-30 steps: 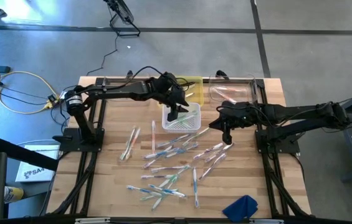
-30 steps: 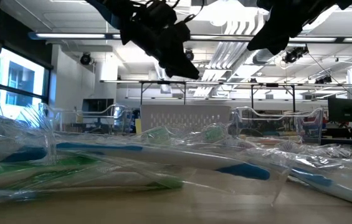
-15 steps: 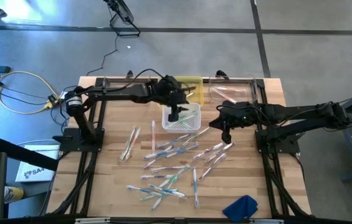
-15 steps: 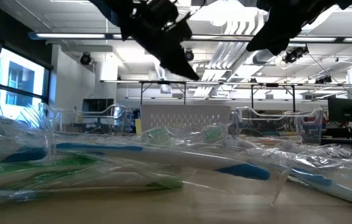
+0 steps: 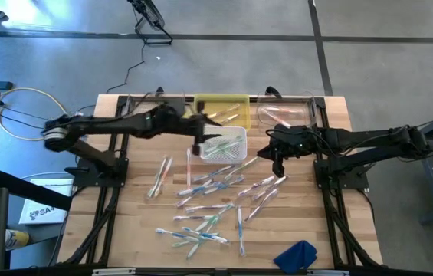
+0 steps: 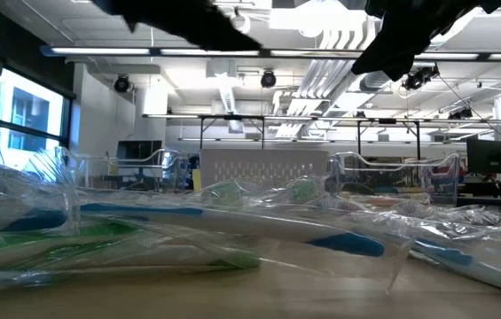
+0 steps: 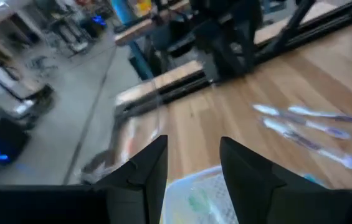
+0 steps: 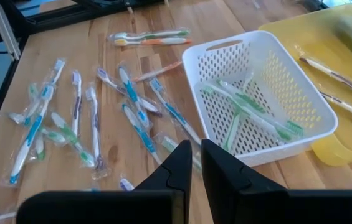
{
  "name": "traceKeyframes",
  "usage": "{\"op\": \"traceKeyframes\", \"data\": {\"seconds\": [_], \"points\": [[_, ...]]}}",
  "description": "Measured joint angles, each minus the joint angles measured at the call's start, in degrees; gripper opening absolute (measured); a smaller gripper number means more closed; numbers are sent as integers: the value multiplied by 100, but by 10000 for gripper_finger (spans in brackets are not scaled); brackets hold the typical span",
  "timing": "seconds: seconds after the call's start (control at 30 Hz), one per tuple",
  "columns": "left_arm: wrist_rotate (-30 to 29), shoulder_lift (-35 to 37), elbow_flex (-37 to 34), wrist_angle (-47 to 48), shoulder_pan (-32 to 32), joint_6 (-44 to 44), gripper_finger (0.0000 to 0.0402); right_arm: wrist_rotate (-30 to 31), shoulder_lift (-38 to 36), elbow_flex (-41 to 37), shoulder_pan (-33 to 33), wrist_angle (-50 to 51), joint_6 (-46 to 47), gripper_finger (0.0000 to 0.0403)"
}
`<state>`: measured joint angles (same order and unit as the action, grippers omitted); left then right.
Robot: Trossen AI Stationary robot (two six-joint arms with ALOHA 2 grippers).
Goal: Pick & Place Toothbrushes
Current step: Put the purple toothbrush into the yellow bin
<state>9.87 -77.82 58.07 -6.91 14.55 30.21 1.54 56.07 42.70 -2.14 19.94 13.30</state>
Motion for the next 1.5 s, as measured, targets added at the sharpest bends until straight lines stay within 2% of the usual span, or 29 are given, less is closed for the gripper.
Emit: {"op": "traceKeyframes", "data": {"seconds": [0.3, 0.6, 0.77, 0.9, 1.5], "points": [[4, 1956, -1687, -688, -10, 162, 141, 5, -2, 0, -1, -100, -149, 28], [31, 3606, -2601, -721, -397, 767, 141, 24, -2, 0, 0, -157, -127, 28], [35, 4244, -2885, -610, -695, 856, 141, 34, -2, 0, 0, -178, -122, 28], [37, 4442, -2940, -530, -795, 836, 141, 152, -2, 0, -1, -179, -111, 28], [52, 4341, -2940, -171, -783, 693, 141, 95, -2, 0, 0, -192, -107, 28]]}}
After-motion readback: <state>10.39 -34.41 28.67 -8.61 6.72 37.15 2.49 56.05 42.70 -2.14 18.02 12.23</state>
